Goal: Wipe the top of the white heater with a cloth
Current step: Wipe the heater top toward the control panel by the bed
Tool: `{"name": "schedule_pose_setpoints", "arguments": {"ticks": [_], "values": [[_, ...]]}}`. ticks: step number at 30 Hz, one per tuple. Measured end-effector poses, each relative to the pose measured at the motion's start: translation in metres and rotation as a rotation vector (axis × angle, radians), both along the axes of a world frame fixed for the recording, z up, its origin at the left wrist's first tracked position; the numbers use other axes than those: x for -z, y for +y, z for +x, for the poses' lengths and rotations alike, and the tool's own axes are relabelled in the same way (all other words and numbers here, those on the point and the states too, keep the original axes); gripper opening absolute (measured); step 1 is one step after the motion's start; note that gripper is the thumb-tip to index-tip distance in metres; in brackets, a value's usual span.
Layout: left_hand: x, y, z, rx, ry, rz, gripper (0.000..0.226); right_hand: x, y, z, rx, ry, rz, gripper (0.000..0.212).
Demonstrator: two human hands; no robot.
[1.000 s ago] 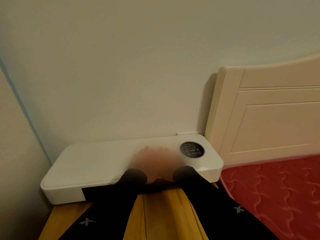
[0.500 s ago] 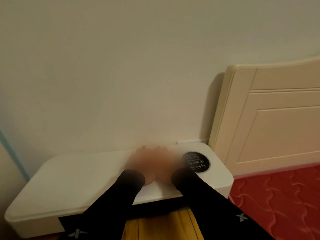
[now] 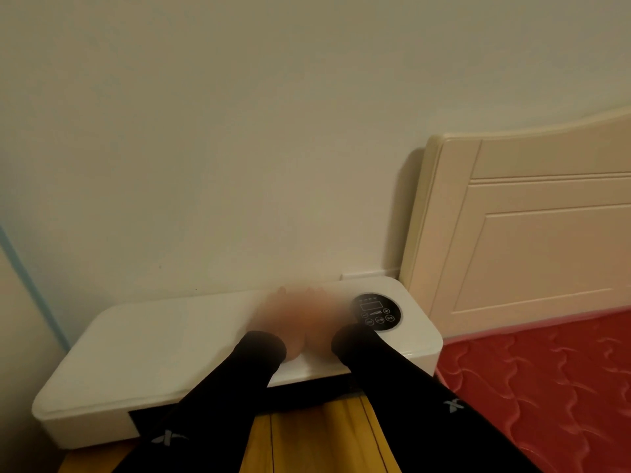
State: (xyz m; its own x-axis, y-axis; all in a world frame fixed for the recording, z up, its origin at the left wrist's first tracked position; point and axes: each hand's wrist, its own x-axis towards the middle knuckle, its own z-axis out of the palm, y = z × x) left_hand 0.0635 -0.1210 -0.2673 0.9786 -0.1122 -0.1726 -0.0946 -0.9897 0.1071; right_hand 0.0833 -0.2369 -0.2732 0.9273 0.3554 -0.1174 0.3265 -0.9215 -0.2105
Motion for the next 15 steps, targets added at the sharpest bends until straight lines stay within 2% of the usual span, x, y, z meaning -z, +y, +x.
{"name": "schedule_pose_setpoints", "arguments": {"ticks": [5,15], "values": [[-0.001,-0.007,-0.026,0.0,0.01,-0.009,0.071,0.0,-0.005,-0.026,0.009,-0.001,-0.033,0.072],[-0.001,-0.02,-0.09,0.029,-0.004,-0.073,0.09,-0.007,-0.023,-0.089,0.007,0.031,-0.052,0.079]]}}
